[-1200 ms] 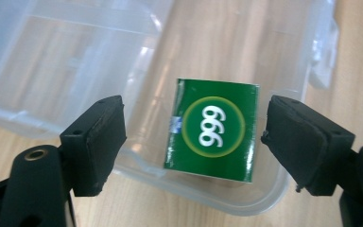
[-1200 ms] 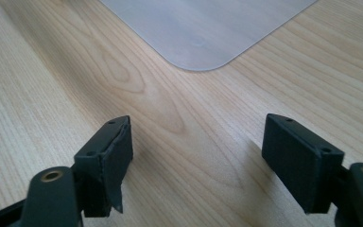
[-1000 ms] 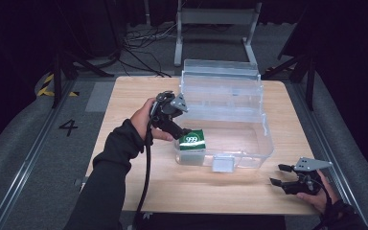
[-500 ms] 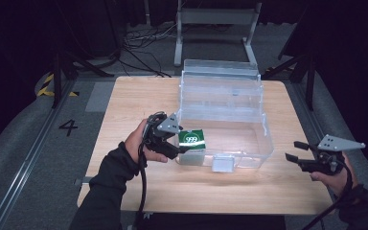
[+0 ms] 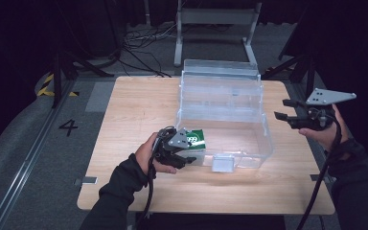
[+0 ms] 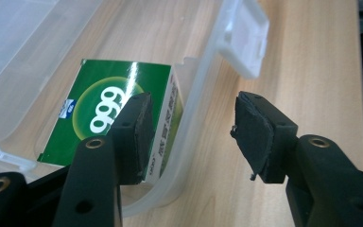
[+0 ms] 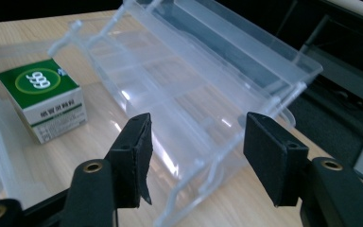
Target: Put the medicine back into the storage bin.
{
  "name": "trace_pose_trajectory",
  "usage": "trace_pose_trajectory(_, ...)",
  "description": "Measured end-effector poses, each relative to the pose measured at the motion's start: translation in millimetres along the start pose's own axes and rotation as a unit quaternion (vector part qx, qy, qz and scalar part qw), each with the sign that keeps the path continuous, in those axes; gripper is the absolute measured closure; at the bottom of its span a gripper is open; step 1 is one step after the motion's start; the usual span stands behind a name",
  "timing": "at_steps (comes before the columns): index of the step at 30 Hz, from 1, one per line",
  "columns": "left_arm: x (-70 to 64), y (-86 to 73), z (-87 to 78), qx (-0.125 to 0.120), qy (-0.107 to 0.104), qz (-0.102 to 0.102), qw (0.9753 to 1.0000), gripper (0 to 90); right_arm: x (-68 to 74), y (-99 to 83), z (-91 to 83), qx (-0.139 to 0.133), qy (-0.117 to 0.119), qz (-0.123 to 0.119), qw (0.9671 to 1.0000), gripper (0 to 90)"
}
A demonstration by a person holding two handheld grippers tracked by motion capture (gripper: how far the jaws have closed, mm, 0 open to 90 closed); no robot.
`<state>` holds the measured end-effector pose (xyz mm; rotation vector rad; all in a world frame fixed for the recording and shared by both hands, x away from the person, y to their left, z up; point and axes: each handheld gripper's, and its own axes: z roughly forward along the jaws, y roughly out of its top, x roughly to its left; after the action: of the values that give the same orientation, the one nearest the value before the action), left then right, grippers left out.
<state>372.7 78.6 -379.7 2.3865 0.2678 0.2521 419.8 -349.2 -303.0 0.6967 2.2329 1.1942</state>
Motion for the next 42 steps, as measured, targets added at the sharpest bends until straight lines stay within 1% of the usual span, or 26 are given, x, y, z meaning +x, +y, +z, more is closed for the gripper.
trace_pose_trajectory(2,1.4,-1.0,4.4,0.004,-0.002,-0.003,1.0000,50.2,-0.6,5.8,3.8,0.000,0.005,-0.003,1.0000,43.9)
trace_pose_trajectory(3,1.8,-2.3,8.4,0.010,0.002,-0.006,0.9999,51.8,-1.8,15.9,12.8,0.001,0.006,-0.010,0.9999,44.1)
trace_pose_trajectory(5,2.6,-2.9,10.8,0.015,-0.001,-0.006,0.9999,51.8,-2.1,20.2,17.4,0.002,0.006,-0.012,0.9999,44.2)
trace_pose_trajectory(6,2.9,-3.7,12.4,0.015,-0.002,-0.007,0.9999,51.8,-3.0,25.0,23.2,0.005,0.007,-0.021,0.9997,44.2)
trace_pose_trajectory(9,3.8,-4.4,16.7,0.018,-0.005,-0.009,0.9998,52.1,-3.5,34.3,35.7,0.013,0.007,-0.031,0.9994,44.1)
trace_pose_trajectory(11,5.2,-4.9,20.8,0.022,-0.008,-0.010,0.9997,53.2,-4.5,39.3,43.7,0.017,0.011,-0.030,0.9993,44.1)
trace_pose_trajectory(13,7.3,-5.1,22.7,0.017,-0.015,-0.013,0.9997,55.2,-5.2,43.9,52.6,0.020,0.008,-0.038,0.9991,44.0)
trace_pose_trajectory(14,6.9,-4.6,24.1,0.017,-0.015,-0.012,0.9997,55.7,-6.3,46.8,59.4,0.021,0.009,-0.035,0.9991,43.9)
trace_pose_trajectory(15,6.9,-4.6,24.1,0.017,-0.015,-0.012,0.9997,55.7,-6.3,46.8,59.4,0.021,0.009,-0.035,0.9991,43.9)
trace_pose_trajectory(18,7.5,-4.3,24.9,0.015,-0.013,-0.009,0.9998,56.2,-10.0,50.2,71.5,0.020,0.009,-0.030,0.9993,43.6)
trace_pose_trajectory(19,7.5,-4.3,24.9,0.015,-0.013,-0.009,0.9998,53.9,-11.4,50.5,75.7,0.022,0.014,-0.028,0.9993,44.0)
trace_pose_trajectory(20,9.6,-4.7,22.7,0.015,-0.014,-0.014,0.9997,53.2,-12.2,50.9,79.4,0.029,0.012,-0.030,0.9991,43.8)
trace_pose_trajectory(22,10.1,-5.9,21.8,0.017,-0.019,-0.014,0.9996,51.0,-14.1,51.1,86.6,0.034,0.012,-0.031,0.9989,43.4)
trace_pose_trajectory(23,9.8,-6.6,21.8,0.014,-0.024,-0.012,0.9995,53.3,-14.8,51.4,91.1,0.038,0.016,-0.030,0.9987,43.3)
trace_pose_trajectory(25,10.1,-6.3,22.5,0.022,-0.025,-0.007,0.9994,56.1,-14.7,51.8,94.6,0.040,0.017,-0.028,0.9987,43.2)
trace_pose_trajectory(26,8.8,-6.4,24.9,0.035,-0.022,-0.003,0.9991,56.1,-14.6,52.3,97.0,0.040,0.019,-0.029,0.9986,43.2)
trace_pose_trajectory(28,7.2,-7.8,29.9,0.043,-0.025,-0.003,0.9988,56.1,-13.7,53.3,104.3,0.046,0.024,-0.031,0.9982,43.4)
trace_pose_trajectory(30,6.0,-7.9,33.6,0.047,-0.017,0.003,0.9987,57.1,-12.0,54.0,111.7,0.055,0.026,-0.037,0.9974,43.9)
trace_pose_trajectory(31,6.2,-7.6,33.5,0.047,-0.016,0.005,0.9988,60.9,-10.9,54.2,115.8,0.058,0.031,-0.040,0.9970,45.1)
trace_pose_trajectory(32,6.9,-7.6,33.8,0.046,-0.015,0.005,0.9988,60.9,-10.9,54.2,115.8,0.058,0.031,-0.040,0.9970,45.1)
trace_pose_trajectory(33,7.2,-7.9,34.2,0.043,-0.010,0.003,0.9990,66.5,-9.9,53.9,120.2,0.062,0.037,-0.041,0.9966,47.9)
trace_pose_trajectory(35,8.1,-7.9,33.3,0.040,-0.006,-0.001,0.9992,68.6,-9.8,53.8,121.6,0.064,0.039,-0.044,0.9963,48.9)
trace_pose_trajectory(36,8.8,-7.6,32.8,0.037,-0.008,0.001,0.9993,72.7,-9.3,53.6,123.6,0.069,0.038,-0.044,0.9959,52.3)
trace_pose_trajectory(40,8.6,-6.7,31.4,0.034,-0.012,0.002,0.9993,75.7,-8.1,53.9,129.1,0.082,0.044,-0.053,0.9942,59.0)
trace_pose_trajectory(41,8.6,-6.7,30.9,0.028,-0.015,0.002,0.9995,76.7,-8.1,53.9,130.1,0.085,0.049,-0.054,0.9937,61.3)
trace_pose_trajectory(42,9.0,-6.0,29.9,0.032,-0.016,0.004,0.9993,77.9,-7.9,53.9,131.5,0.088,0.048,-0.057,0.9934,62.2)
